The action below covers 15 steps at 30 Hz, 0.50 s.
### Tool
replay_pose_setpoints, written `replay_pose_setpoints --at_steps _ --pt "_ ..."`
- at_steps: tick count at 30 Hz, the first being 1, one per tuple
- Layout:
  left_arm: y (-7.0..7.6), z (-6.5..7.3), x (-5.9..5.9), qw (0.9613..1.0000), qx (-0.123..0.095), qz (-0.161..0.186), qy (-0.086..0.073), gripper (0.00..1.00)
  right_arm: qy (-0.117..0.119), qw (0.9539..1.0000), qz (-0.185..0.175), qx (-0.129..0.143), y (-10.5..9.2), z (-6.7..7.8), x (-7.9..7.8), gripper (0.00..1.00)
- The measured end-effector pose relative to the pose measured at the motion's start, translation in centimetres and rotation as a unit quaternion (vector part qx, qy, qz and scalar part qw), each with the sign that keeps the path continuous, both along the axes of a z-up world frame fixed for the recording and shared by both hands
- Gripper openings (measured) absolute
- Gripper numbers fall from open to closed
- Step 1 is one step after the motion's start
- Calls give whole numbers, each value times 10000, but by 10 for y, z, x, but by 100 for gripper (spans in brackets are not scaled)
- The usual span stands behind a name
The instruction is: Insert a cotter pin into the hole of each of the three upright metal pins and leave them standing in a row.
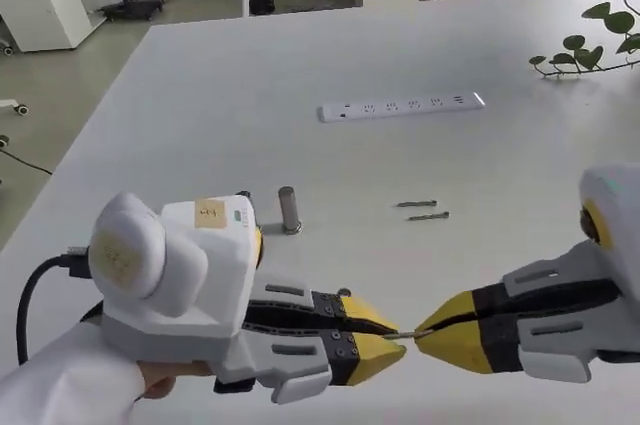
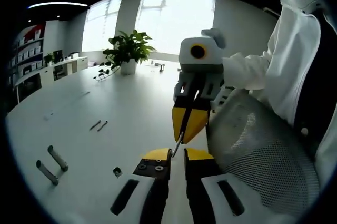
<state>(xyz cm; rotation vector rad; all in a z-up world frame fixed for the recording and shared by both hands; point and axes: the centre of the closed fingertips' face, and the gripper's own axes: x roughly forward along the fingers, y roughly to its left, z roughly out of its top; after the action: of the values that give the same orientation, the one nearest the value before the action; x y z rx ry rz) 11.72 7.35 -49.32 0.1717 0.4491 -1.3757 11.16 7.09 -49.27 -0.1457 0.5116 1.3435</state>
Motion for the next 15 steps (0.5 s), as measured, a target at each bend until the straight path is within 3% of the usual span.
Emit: replay_pose_setpoints --at_steps 2,3,5,9,13,15 --pt "3 -3 7 9999 49 153 -62 21 -35 10000 -79 -15 -1 -1 6 0" --pt "4 -3 10 9996 -23 271 48 21 -59 9999 -145 -38 -2 -2 10 0" --pt "6 -1 19 9983 -186 553 71 19 -115 9996 -238 -65 -4 -3 18 0" --pt "13 -11 29 9967 -22 817 -20 22 -201 9989 -400 -109 -6 -6 29 0" --pt "23 -20 51 9905 75 1366 -110 26 -212 9983 -462 -275 -9 -16 39 0" --pt "33 -33 64 9834 304 1786 41 26 -197 9981 -482 -338 -10 -19 42 0"
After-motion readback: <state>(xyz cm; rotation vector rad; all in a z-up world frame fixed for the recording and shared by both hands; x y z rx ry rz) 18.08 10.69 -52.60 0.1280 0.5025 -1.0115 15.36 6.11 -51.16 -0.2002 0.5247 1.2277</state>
